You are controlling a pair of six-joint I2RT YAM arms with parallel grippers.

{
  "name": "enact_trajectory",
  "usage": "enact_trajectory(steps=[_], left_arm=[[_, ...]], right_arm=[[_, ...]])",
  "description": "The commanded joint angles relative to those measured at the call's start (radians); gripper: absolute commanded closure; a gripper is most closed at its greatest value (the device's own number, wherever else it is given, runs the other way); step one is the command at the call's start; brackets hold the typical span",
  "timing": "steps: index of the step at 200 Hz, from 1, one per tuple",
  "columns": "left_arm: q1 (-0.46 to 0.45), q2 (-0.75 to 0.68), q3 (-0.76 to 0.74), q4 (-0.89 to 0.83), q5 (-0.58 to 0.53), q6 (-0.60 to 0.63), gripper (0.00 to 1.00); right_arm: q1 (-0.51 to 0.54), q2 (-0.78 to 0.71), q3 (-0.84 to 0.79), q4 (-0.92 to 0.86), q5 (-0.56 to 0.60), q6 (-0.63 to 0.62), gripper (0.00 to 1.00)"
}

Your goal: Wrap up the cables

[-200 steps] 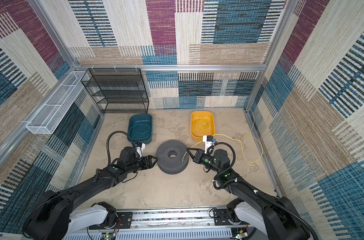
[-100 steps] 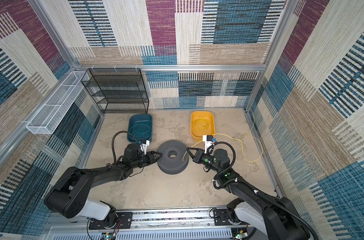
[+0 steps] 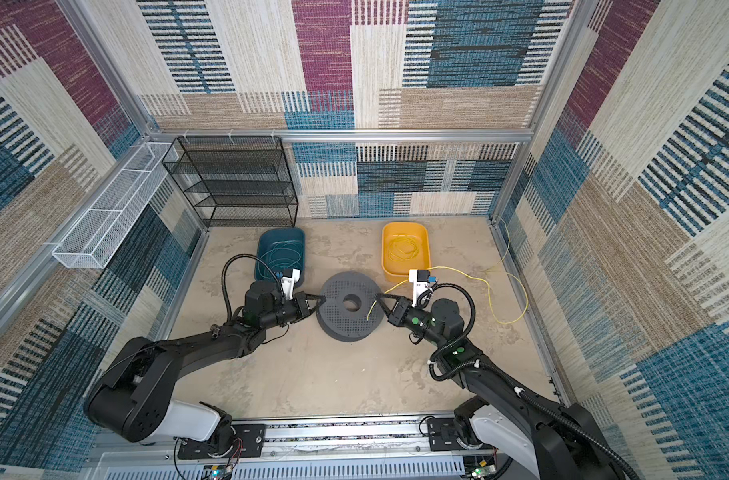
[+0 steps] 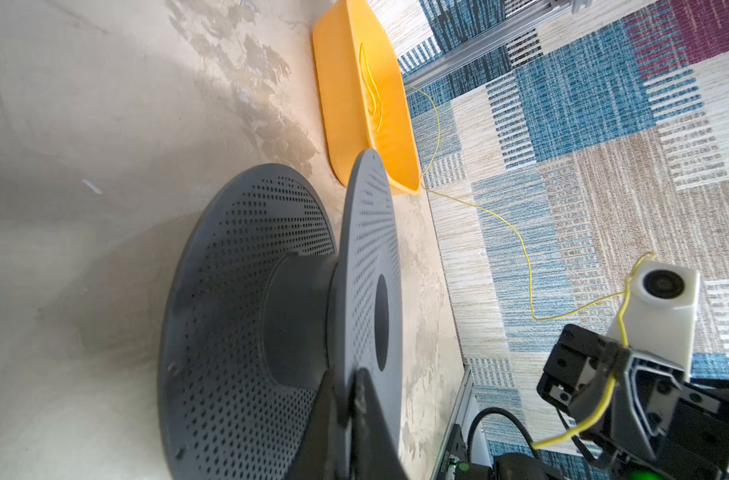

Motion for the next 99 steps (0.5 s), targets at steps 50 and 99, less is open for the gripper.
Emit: enact_trajectory(steps=[50,99], left_arm=[[-0.127,-0.180,0.336,-0.758,-0.441,0.315,1.00],[-0.365,-0.045,0.529,-0.927,-0.837,0.327,1.00]], right_arm=[[0.000,-0.007,0.034,0.021,0.015,-0.018,1.00],[0.000,-0.014,0.051,0.009,0.019,-0.030,1.00]])
